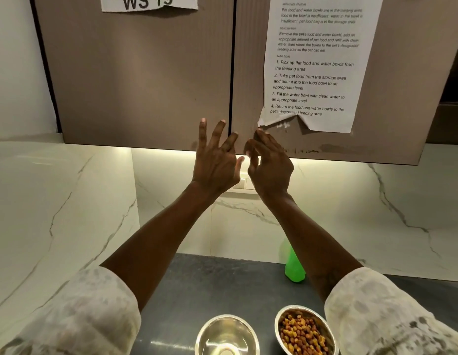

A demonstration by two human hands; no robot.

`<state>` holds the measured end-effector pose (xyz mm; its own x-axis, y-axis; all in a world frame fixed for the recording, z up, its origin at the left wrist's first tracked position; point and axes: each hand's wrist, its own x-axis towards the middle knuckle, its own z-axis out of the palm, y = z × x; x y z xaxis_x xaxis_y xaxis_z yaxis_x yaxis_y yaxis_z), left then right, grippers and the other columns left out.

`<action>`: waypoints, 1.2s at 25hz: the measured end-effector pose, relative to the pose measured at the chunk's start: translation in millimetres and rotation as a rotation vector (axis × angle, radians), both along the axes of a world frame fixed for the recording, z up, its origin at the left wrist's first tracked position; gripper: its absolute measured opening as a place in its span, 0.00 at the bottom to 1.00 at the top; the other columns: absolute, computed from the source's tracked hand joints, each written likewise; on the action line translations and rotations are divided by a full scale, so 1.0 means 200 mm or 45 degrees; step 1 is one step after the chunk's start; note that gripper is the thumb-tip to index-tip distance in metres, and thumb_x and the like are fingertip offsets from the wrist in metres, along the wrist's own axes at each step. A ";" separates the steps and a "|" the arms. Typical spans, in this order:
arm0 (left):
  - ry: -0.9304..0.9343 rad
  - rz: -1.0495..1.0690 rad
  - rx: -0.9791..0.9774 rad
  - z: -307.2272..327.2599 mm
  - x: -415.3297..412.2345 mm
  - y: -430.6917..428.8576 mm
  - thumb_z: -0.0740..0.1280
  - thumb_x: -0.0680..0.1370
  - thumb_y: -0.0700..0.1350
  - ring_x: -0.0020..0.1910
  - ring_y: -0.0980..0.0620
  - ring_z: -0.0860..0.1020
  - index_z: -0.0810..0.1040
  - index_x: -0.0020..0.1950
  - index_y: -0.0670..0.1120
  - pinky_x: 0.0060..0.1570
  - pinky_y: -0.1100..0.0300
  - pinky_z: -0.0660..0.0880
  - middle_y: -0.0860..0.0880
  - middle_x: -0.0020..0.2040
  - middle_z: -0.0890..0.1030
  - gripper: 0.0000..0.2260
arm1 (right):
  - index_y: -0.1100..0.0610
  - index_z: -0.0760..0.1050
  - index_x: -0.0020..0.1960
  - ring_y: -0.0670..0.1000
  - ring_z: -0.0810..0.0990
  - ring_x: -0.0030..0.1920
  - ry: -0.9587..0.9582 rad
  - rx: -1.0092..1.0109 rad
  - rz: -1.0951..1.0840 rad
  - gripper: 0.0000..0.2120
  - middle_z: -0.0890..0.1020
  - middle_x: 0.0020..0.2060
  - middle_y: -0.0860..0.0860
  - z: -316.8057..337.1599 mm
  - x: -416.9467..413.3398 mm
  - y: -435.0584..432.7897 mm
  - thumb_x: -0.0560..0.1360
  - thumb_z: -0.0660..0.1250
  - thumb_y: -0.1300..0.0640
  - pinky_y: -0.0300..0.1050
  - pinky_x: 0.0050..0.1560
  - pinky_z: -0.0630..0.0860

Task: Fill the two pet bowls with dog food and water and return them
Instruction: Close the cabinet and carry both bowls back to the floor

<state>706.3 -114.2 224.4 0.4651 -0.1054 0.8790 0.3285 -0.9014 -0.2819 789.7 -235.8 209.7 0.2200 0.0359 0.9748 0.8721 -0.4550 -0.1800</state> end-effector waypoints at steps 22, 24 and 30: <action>0.508 0.040 -0.756 -0.88 -0.27 -0.10 0.73 0.74 0.48 0.65 0.38 0.80 0.83 0.63 0.43 0.65 0.44 0.75 0.43 0.68 0.81 0.18 | 0.51 0.85 0.62 0.55 0.87 0.56 0.694 -0.421 0.170 0.16 0.89 0.56 0.52 -0.83 -0.07 -0.49 0.74 0.74 0.56 0.49 0.58 0.81; 0.605 0.084 -0.890 -1.06 -0.30 -0.10 0.74 0.74 0.50 0.61 0.38 0.82 0.83 0.62 0.43 0.61 0.45 0.78 0.42 0.64 0.83 0.19 | 0.51 0.85 0.61 0.54 0.88 0.51 0.802 -0.479 0.141 0.15 0.89 0.53 0.51 -0.99 -0.06 -0.58 0.75 0.74 0.55 0.50 0.54 0.82; 0.866 0.306 -1.318 -1.51 -0.45 -0.12 0.72 0.76 0.58 0.55 0.40 0.82 0.79 0.64 0.44 0.49 0.51 0.77 0.41 0.57 0.84 0.23 | 0.52 0.85 0.61 0.58 0.86 0.54 1.130 -0.588 -0.058 0.15 0.88 0.53 0.53 -1.37 0.01 -0.86 0.75 0.74 0.54 0.50 0.55 0.80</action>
<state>615.3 -138.6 -77.3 0.7669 0.6374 0.0748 0.5804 -0.7386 0.3430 791.6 -407.9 -63.9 0.8718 0.3432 0.3496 0.4878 -0.6742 -0.5545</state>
